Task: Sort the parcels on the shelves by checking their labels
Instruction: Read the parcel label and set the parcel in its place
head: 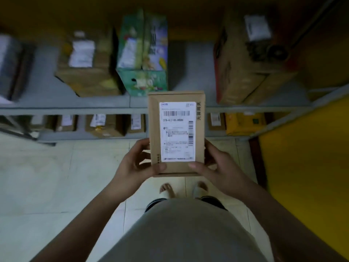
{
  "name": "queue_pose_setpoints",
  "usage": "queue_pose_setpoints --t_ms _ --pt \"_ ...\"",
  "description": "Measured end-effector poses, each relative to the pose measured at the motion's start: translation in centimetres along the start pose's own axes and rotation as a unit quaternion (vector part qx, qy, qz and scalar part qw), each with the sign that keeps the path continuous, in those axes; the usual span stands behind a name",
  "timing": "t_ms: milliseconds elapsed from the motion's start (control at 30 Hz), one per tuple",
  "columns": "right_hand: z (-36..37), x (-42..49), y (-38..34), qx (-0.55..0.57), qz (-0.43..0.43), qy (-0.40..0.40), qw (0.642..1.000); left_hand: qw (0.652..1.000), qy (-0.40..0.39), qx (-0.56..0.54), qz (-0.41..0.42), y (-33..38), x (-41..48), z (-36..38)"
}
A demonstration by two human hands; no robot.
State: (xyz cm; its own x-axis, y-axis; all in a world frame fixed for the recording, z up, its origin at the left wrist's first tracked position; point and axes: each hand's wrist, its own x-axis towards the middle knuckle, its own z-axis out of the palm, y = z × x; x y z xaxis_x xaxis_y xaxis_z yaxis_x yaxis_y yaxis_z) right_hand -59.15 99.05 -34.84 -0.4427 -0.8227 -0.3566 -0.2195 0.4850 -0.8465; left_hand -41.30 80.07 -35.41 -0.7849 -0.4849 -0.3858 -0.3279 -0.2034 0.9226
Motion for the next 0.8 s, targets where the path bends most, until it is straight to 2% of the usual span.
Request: queue_pose_setpoints --t_ms 133,300,600,800 --pt "-0.5 -3.1 -3.6 0.045 -0.060 0.047 0.996 0.997 0.010 0.024 0.075 3.9 -2.7 -0.4" --pt "-1.2 -5.0 -5.2 0.036 -0.095 0.064 0.993 0.992 0.010 0.016 0.122 4.9 -4.6 -0.5" --pt "-0.3 -6.1 -3.9 0.027 -0.067 0.066 0.995 0.994 -0.015 0.017 0.107 3.2 -4.8 -0.4" --pt "-0.7 -5.9 -1.6 0.011 -0.026 0.046 0.999 0.997 -0.041 0.015 0.058 0.9 -3.2 1.5"
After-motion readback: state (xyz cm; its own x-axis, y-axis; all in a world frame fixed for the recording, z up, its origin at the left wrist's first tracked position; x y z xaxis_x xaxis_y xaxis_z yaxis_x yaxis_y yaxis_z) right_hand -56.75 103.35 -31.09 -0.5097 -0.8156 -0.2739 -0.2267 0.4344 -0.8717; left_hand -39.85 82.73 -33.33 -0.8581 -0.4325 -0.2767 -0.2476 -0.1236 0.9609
